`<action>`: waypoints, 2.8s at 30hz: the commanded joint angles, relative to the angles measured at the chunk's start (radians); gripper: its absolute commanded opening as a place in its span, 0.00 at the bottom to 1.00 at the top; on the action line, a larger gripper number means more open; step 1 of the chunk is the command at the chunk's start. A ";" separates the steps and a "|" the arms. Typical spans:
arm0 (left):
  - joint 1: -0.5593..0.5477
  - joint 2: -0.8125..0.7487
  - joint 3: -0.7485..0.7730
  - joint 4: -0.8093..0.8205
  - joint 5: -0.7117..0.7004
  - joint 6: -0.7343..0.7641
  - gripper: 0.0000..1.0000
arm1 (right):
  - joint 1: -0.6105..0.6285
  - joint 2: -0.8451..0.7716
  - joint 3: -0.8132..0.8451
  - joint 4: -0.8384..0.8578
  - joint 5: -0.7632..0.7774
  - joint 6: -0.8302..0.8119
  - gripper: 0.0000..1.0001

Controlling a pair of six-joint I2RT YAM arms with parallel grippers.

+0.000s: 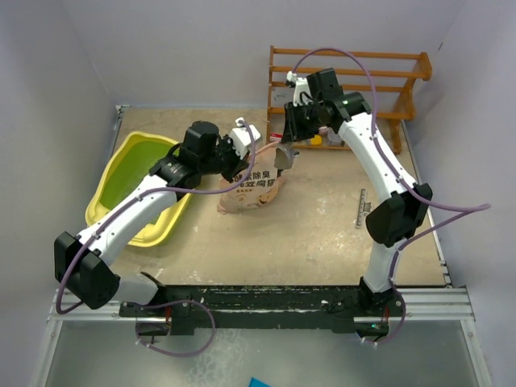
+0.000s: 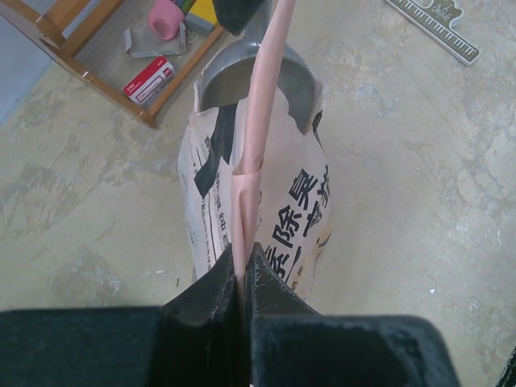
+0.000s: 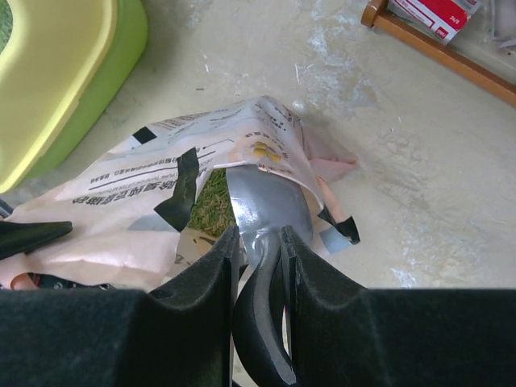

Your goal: Fill the litter box with clean litter

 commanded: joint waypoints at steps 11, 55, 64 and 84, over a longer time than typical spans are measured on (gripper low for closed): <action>-0.005 -0.068 -0.044 0.175 -0.086 -0.045 0.00 | 0.065 -0.050 -0.157 0.156 0.166 -0.016 0.00; -0.017 -0.088 -0.148 0.281 -0.015 -0.100 0.24 | 0.098 -0.022 -0.477 0.288 -0.025 0.057 0.00; -0.017 -0.090 -0.150 0.264 -0.007 -0.100 0.24 | 0.098 -0.018 -0.508 0.358 -0.148 0.121 0.00; -0.018 -0.098 -0.202 0.261 0.012 -0.121 0.23 | 0.076 0.004 -0.557 0.523 -0.370 0.306 0.00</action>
